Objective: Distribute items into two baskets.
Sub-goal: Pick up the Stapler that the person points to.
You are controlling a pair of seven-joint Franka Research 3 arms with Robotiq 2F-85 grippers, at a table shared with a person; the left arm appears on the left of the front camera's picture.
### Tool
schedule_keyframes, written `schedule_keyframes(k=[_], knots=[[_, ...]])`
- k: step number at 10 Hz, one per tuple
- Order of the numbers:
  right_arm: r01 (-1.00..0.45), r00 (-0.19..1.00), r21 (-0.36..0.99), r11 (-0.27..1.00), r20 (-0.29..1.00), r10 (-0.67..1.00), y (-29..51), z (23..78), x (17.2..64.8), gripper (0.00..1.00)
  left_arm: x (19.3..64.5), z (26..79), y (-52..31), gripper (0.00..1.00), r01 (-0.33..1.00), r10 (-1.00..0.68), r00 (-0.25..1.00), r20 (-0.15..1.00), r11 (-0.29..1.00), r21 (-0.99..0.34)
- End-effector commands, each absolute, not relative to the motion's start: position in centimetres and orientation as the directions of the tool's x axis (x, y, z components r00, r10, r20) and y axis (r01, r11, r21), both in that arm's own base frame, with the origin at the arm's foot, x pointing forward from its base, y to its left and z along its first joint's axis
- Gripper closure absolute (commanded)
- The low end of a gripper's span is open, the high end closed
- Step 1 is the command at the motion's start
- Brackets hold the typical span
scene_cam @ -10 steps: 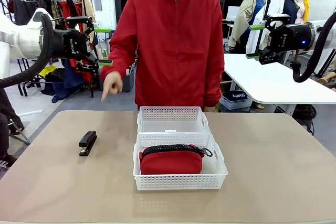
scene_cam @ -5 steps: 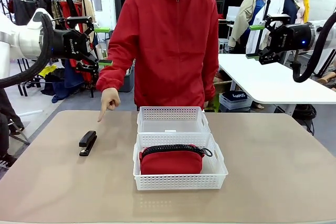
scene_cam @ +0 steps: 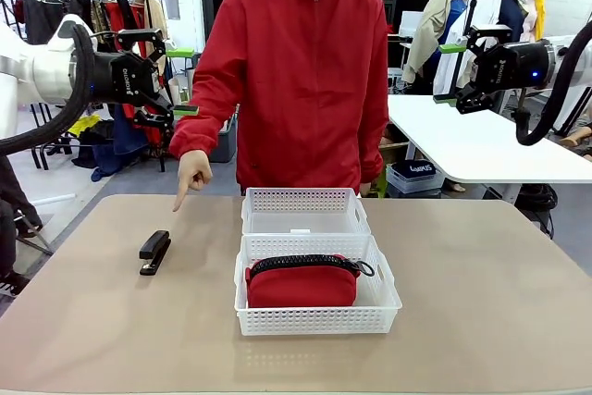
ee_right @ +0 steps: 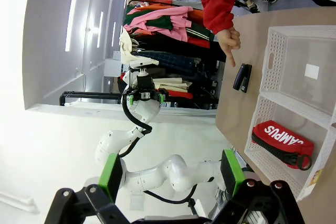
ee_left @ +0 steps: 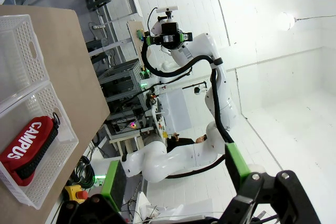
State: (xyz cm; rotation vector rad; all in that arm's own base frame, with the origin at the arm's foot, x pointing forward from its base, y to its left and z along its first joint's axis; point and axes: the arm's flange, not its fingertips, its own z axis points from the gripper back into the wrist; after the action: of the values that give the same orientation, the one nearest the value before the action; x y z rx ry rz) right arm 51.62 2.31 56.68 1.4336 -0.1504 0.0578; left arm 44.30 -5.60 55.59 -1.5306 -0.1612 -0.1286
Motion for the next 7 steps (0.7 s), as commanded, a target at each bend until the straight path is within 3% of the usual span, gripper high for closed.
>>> schedule_keyframes(k=[1,3,7], knots=[[-0.132,0.989,0.982,0.135,0.140,-0.051,2.3,56.8,51.4,0.00,44.3,55.6,-5.6,0.00,0.184,0.017,0.983,0.185,0.037,-0.982],[-0.132,0.989,0.982,0.135,0.140,-0.051,2.3,56.8,51.4,0.00,44.0,56.9,-5.4,0.00,0.089,0.020,0.995,0.097,0.247,-0.965],[-0.132,0.989,0.982,0.135,0.140,-0.051,2.3,56.8,51.4,0.00,43.7,59.5,-5.8,0.00,0.061,-0.054,0.998,0.036,0.587,-0.807]])
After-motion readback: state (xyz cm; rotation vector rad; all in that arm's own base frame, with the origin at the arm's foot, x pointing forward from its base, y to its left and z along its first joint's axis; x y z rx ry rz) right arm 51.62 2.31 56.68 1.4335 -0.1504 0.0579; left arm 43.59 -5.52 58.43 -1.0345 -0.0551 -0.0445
